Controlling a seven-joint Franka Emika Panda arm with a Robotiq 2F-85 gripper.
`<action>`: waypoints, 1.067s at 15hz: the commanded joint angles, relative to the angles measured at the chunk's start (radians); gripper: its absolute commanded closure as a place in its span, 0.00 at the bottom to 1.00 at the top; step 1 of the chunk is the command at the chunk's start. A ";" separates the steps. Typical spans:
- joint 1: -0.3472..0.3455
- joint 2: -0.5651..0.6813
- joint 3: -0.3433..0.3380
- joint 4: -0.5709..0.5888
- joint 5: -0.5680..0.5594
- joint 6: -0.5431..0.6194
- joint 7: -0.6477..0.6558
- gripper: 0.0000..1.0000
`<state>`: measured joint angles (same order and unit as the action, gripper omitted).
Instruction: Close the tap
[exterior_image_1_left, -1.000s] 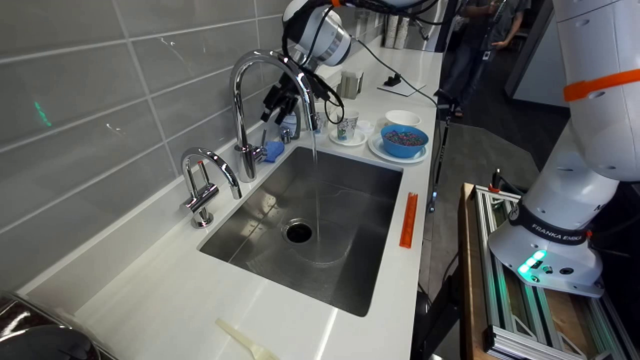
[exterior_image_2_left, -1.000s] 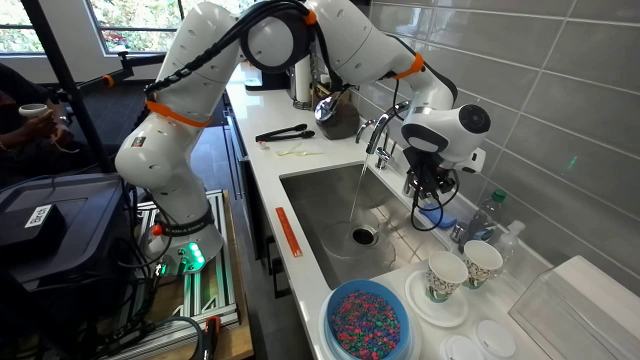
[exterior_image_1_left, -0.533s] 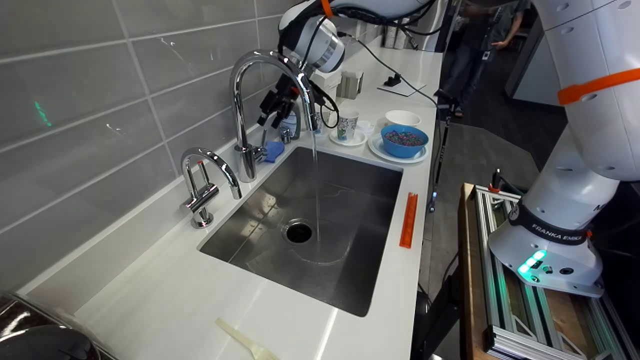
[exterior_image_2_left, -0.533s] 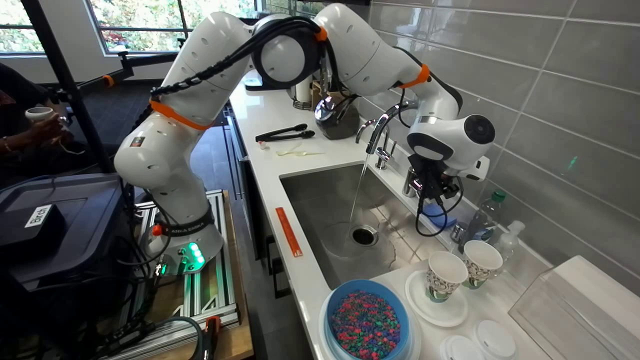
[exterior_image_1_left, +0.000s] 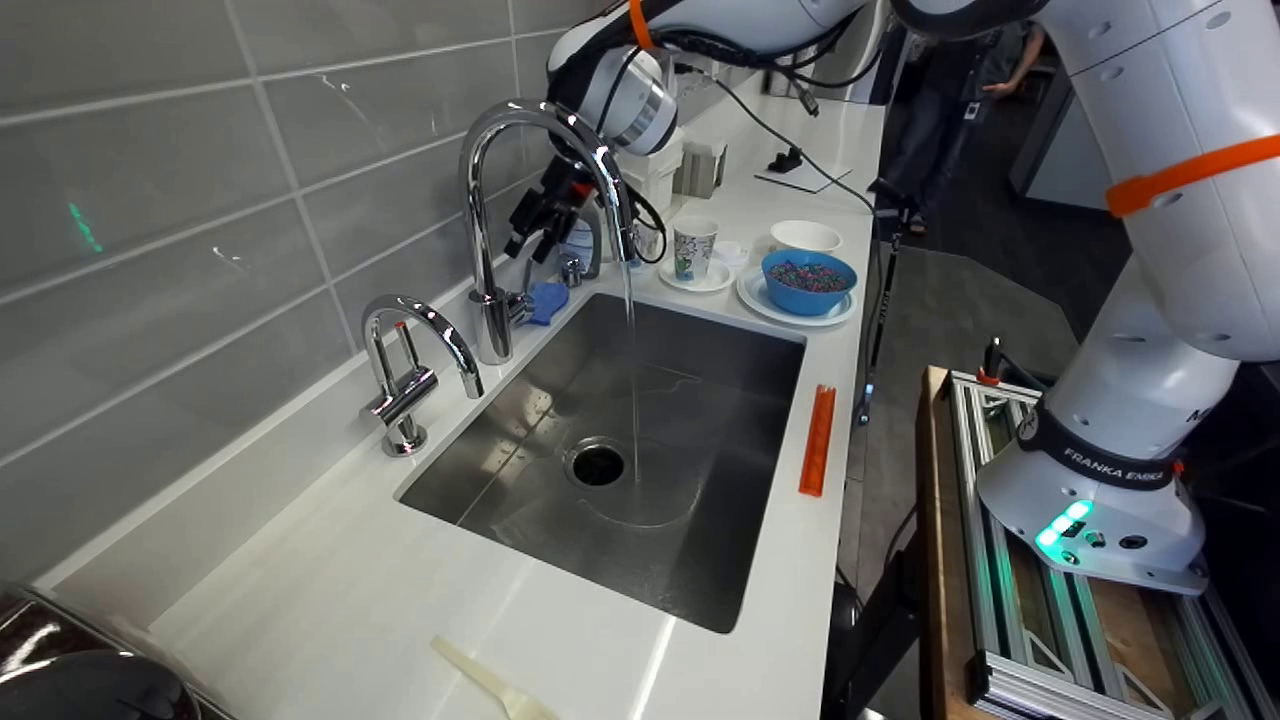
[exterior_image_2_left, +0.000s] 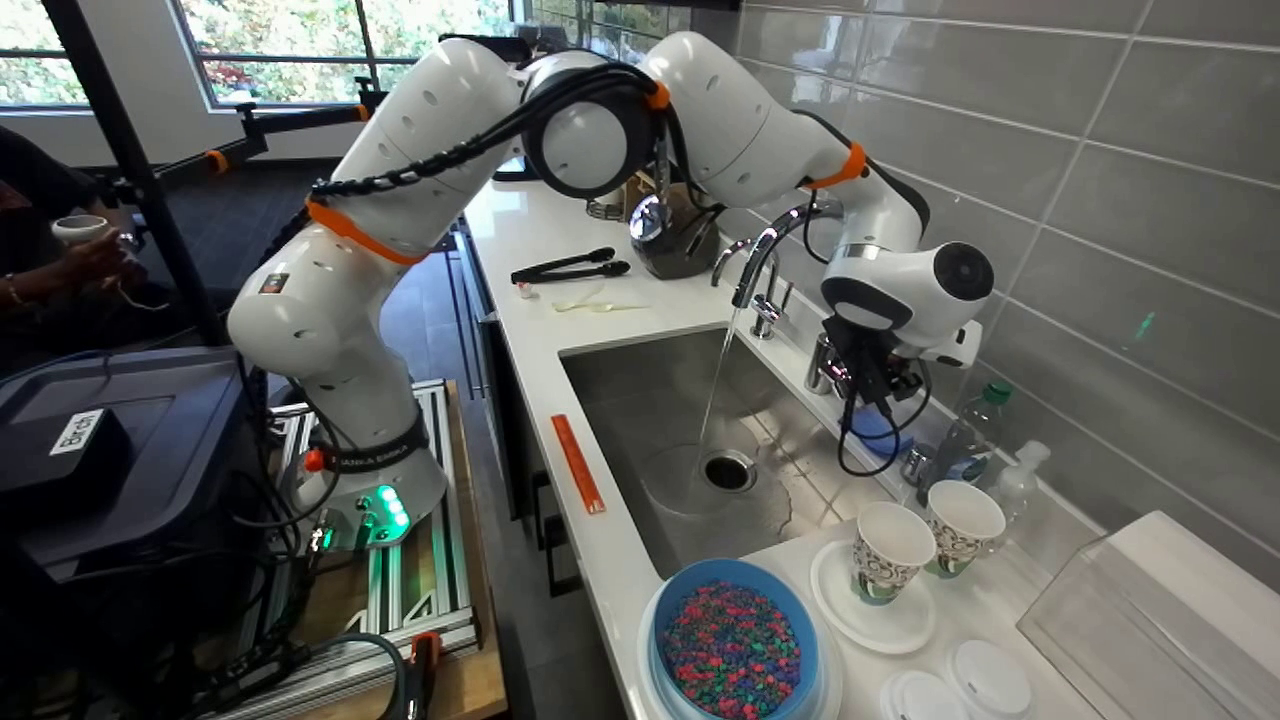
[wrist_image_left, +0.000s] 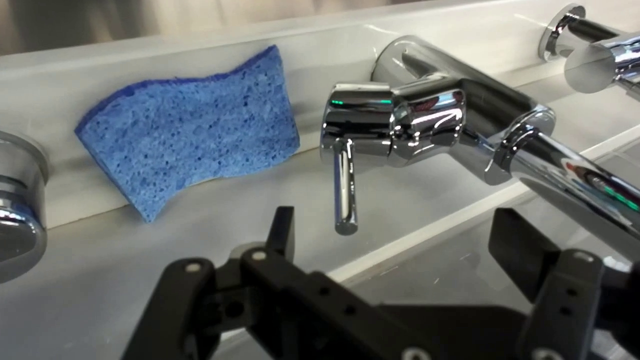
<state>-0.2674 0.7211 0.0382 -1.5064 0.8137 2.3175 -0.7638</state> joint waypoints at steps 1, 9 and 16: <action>-0.017 0.037 0.019 0.044 -0.011 0.003 0.011 0.00; -0.028 0.043 0.022 0.053 -0.018 -0.010 0.011 0.41; -0.029 0.036 0.020 0.048 -0.028 -0.010 0.012 0.65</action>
<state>-0.2831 0.7434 0.0457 -1.4772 0.8071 2.3175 -0.7638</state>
